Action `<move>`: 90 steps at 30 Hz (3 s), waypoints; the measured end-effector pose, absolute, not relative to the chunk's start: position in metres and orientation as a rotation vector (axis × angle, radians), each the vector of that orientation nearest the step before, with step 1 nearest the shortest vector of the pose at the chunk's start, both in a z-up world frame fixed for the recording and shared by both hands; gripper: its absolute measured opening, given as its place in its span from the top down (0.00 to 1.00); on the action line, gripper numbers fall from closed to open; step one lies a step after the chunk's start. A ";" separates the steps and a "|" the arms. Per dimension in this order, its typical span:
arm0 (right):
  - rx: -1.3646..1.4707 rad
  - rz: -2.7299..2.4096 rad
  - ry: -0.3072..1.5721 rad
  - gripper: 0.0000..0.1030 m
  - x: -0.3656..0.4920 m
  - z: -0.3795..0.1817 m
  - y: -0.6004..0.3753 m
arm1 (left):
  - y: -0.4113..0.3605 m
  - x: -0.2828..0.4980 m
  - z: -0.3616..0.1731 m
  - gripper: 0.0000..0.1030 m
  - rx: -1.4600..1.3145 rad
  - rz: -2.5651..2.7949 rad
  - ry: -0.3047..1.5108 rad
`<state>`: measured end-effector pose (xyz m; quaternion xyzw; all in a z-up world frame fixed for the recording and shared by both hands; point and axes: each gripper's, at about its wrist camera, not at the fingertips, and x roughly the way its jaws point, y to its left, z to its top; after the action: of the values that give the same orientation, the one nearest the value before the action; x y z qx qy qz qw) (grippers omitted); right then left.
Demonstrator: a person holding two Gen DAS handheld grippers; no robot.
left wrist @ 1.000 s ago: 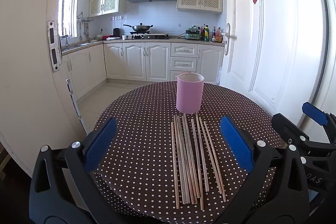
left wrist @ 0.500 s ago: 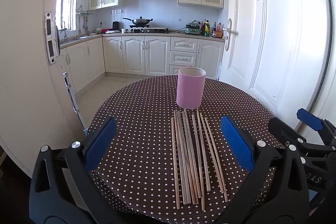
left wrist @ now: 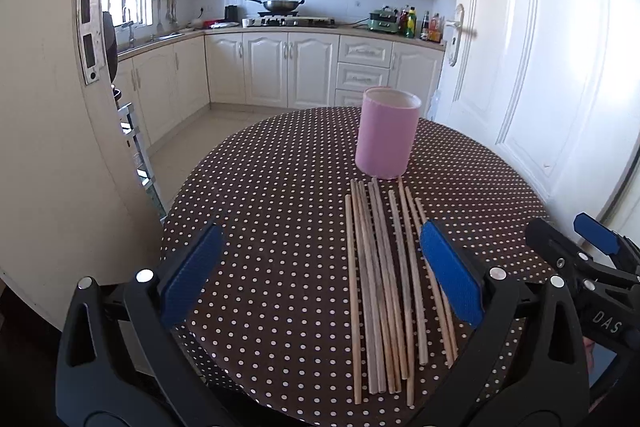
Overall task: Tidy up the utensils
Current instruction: 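Lower the left tool onto one wooden chopstick and close it while the right tool grasps another, then lift the held chopsticks with the left tool while the right tool lifts its chopstick toward the pink cup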
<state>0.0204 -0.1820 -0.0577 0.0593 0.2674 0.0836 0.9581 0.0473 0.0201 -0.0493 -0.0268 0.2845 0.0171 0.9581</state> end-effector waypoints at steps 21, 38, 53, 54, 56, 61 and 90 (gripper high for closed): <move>0.064 0.124 0.734 0.18 0.072 -0.096 -0.172 | 0.029 0.123 -0.106 0.06 -0.058 0.071 0.829; -0.031 0.082 0.847 0.23 0.103 -0.122 -0.158 | 0.029 0.156 -0.135 0.08 -0.065 0.068 0.939; -0.092 0.146 0.847 0.55 0.112 -0.123 -0.143 | 0.024 0.174 -0.135 0.21 -0.074 0.142 0.927; -0.097 0.155 0.849 0.59 0.113 -0.123 -0.141 | 0.024 0.174 -0.135 0.24 -0.074 0.144 0.921; -0.110 0.167 0.851 0.66 0.115 -0.122 -0.134 | 0.021 0.174 -0.133 0.43 -0.076 0.129 0.899; -0.103 0.194 0.859 0.79 0.118 -0.121 -0.127 | 0.030 0.173 -0.131 0.71 -0.128 0.101 0.878; 0.069 0.178 0.782 0.96 0.105 -0.107 -0.162 | 0.049 0.166 -0.126 0.94 -0.210 -0.050 0.797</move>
<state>0.1045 -0.1624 -0.1071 0.0335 0.3805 0.0865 0.9201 0.1655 0.0488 -0.1260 -0.1020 0.3874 -0.0243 0.9159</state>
